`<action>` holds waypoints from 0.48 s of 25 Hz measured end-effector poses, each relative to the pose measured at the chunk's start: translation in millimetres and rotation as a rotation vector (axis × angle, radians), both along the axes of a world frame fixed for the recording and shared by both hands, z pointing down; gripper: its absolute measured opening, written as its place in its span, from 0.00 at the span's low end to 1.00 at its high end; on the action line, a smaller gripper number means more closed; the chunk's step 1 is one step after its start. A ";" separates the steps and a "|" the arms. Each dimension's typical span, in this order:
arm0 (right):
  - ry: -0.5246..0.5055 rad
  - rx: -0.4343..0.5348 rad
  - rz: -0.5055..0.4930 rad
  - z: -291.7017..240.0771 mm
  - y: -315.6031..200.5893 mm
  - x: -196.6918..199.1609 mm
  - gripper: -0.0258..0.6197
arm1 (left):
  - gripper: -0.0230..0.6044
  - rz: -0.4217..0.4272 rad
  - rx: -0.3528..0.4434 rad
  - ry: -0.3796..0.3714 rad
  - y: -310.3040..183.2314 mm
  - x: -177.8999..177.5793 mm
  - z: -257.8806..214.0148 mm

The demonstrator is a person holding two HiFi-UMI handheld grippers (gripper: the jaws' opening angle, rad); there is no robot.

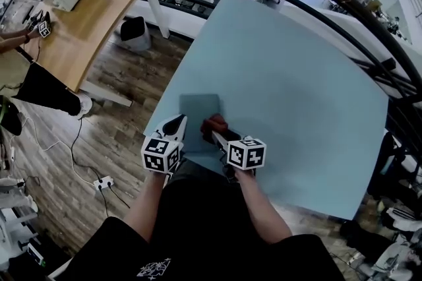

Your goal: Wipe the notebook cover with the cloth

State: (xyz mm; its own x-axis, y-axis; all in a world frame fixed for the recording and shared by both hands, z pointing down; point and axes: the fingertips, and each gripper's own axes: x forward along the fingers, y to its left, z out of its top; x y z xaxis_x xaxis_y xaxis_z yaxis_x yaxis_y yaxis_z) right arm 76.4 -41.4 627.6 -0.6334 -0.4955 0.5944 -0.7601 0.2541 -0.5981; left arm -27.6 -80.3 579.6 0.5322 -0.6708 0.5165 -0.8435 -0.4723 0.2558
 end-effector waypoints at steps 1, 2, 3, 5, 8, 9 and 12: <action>-0.016 0.000 -0.012 -2.7 1.1 -5.3 0.24 | 0.05 -0.003 0.000 -0.002 0.9 -2.1 -0.1; -0.033 -0.001 -0.026 -5.1 2.5 -10.9 0.24 | 0.05 -0.007 0.000 -0.005 2.0 -4.3 -0.5; -0.050 -0.003 -0.040 -7.3 4.0 -16.9 0.24 | 0.05 -0.010 0.002 -0.007 2.9 -6.7 -1.8; -0.081 -0.012 -0.069 -11.0 7.2 -29.0 0.24 | 0.05 -0.019 0.009 -0.010 4.0 -12.1 -6.0; -0.118 -0.032 -0.112 -12.7 12.2 -45.9 0.24 | 0.05 -0.038 0.014 -0.018 5.8 -22.3 -9.9; -0.127 -0.038 -0.123 -13.0 13.0 -51.2 0.24 | 0.05 -0.047 0.014 -0.022 6.0 -26.2 -10.2; -0.165 -0.067 -0.154 -13.0 16.0 -68.3 0.24 | 0.05 -0.075 0.015 -0.026 7.1 -37.6 -12.1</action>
